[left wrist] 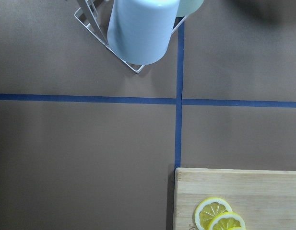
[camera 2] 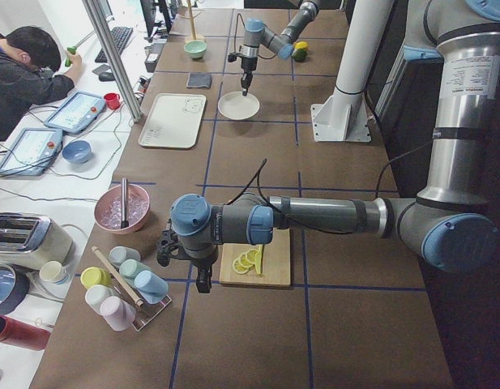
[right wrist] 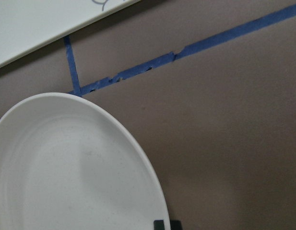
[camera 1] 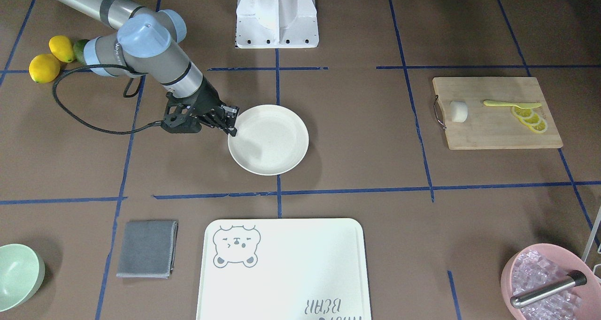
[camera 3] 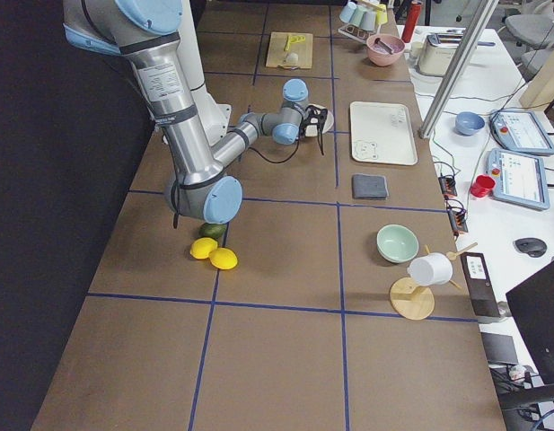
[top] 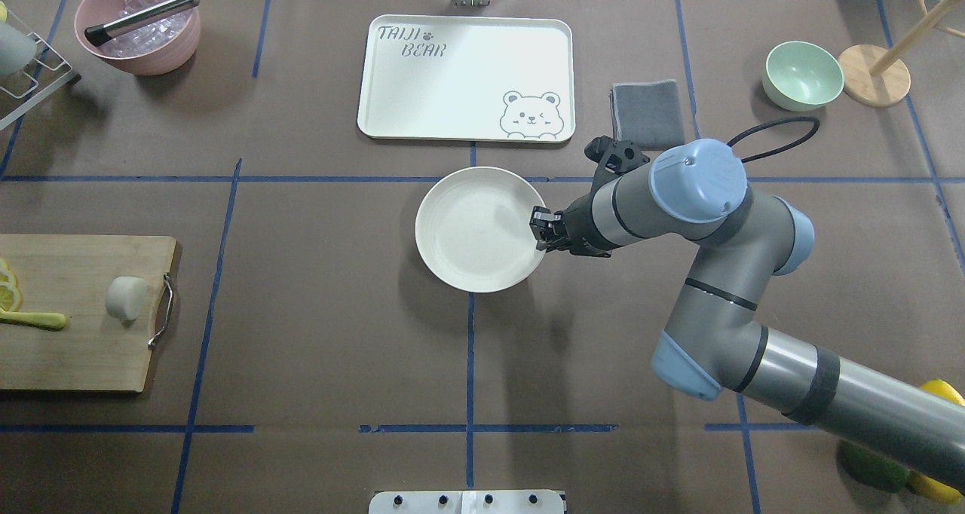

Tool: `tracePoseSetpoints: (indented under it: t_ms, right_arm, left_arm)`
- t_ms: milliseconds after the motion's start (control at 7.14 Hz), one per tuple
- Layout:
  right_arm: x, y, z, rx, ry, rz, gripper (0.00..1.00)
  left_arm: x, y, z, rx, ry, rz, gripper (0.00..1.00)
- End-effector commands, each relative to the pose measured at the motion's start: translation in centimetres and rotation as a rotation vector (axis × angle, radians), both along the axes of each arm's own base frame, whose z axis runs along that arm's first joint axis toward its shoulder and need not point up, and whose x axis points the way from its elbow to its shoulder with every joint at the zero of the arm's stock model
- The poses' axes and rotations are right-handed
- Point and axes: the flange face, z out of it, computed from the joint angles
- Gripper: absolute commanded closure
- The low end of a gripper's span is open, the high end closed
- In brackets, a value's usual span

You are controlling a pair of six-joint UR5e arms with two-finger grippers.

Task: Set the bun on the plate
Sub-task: 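Slide the white plate with the right gripper to the table center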

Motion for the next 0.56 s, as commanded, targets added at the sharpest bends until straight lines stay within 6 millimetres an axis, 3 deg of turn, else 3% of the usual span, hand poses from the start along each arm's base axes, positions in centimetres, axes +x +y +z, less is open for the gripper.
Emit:
tracePoseSetpoints:
  t_ms: [0, 280, 420]
  right_arm:
    - [-1.67, 0.87, 0.01, -0.005, 0.024, 0.004, 1.0]
    - [-2.37, 1.64, 0.32, -0.012, 0.036, -0.011, 0.97]
    - [-2.52, 1.8, 0.5, -0.014, 0.038, -0.014, 0.8]
  left_arm:
    - [-0.07, 0.04, 0.04, -0.001, 0.0, -0.001, 0.0]
    - [0.0, -0.03, 0.03, -0.001, 0.0, 0.0, 0.0]
    - [0.0, -0.03, 0.03, -0.001, 0.0, 0.0, 0.0]
